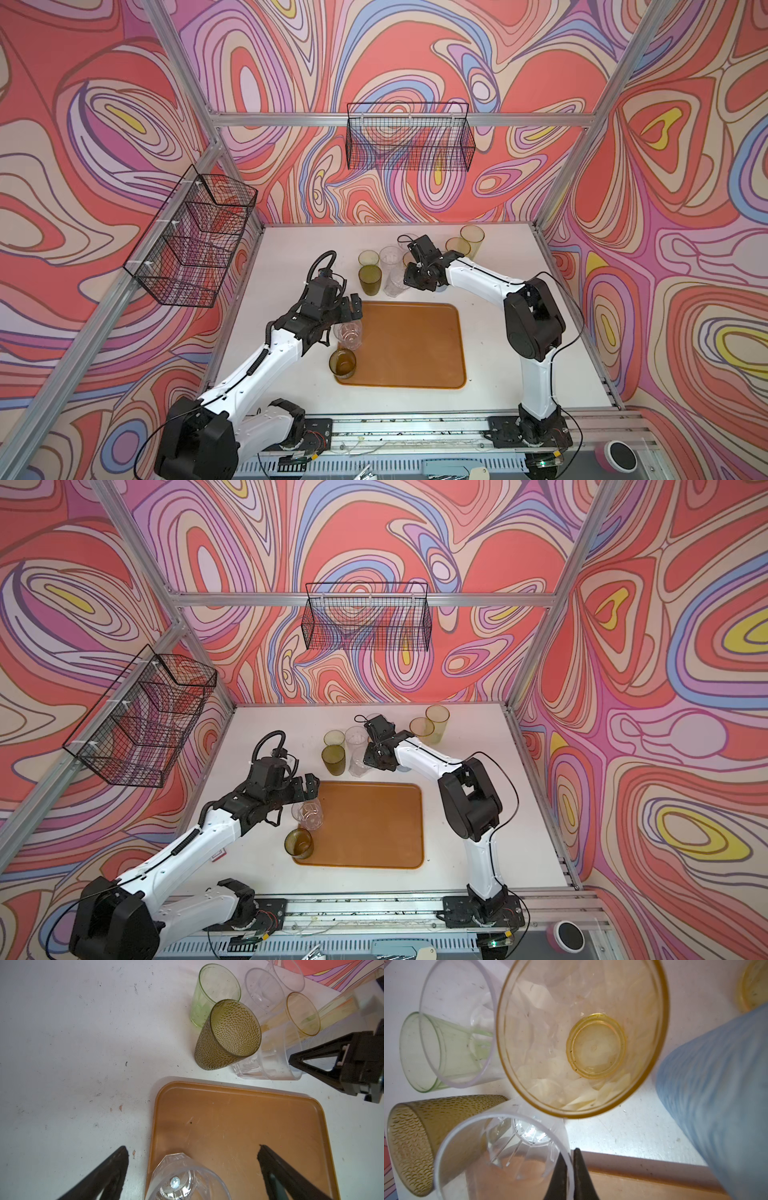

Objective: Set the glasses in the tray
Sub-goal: 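Lower the right gripper into the clear glass rim and close on it, then lift the clear glass with the right gripper and carry it over the tray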

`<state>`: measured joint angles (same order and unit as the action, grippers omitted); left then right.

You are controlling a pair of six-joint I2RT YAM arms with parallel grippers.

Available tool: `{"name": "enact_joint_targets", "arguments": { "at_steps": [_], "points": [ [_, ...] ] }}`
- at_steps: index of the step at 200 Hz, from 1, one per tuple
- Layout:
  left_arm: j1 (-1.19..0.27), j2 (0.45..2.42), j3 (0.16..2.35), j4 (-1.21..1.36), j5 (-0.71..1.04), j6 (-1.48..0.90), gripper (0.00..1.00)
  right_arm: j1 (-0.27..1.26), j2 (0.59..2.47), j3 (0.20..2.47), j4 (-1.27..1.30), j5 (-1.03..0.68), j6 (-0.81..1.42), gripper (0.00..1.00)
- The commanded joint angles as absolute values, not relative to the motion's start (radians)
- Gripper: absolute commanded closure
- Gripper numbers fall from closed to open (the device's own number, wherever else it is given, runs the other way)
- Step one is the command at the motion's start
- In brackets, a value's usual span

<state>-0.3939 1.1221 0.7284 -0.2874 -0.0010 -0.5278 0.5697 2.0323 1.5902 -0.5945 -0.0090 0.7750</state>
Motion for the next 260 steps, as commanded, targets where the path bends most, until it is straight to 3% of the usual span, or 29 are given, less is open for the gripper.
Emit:
{"name": "enact_joint_targets", "arguments": {
  "at_steps": [1, 97, 163, 260],
  "points": [
    [-0.395, 1.128, 0.718, -0.278, -0.014, -0.538, 0.0, 0.567, 1.989, 1.568, -0.604, 0.004, 0.769, 1.0],
    [-0.396, 1.097, 0.701, -0.29, -0.092, -0.565, 0.0, 0.569, 1.937, 1.577, -0.632, 0.013, 0.728, 1.0],
    [-0.396, 1.077, 0.701, -0.287, -0.051, -0.566, 0.0, 0.593, 1.862, 1.558, -0.691, 0.066, 0.704, 1.0],
    [-0.396, 1.004, 0.71, -0.33, 0.009, -0.607, 0.0, 0.742, 1.736, 1.522, -0.759, 0.149, 0.647, 1.0]
  ]
}}
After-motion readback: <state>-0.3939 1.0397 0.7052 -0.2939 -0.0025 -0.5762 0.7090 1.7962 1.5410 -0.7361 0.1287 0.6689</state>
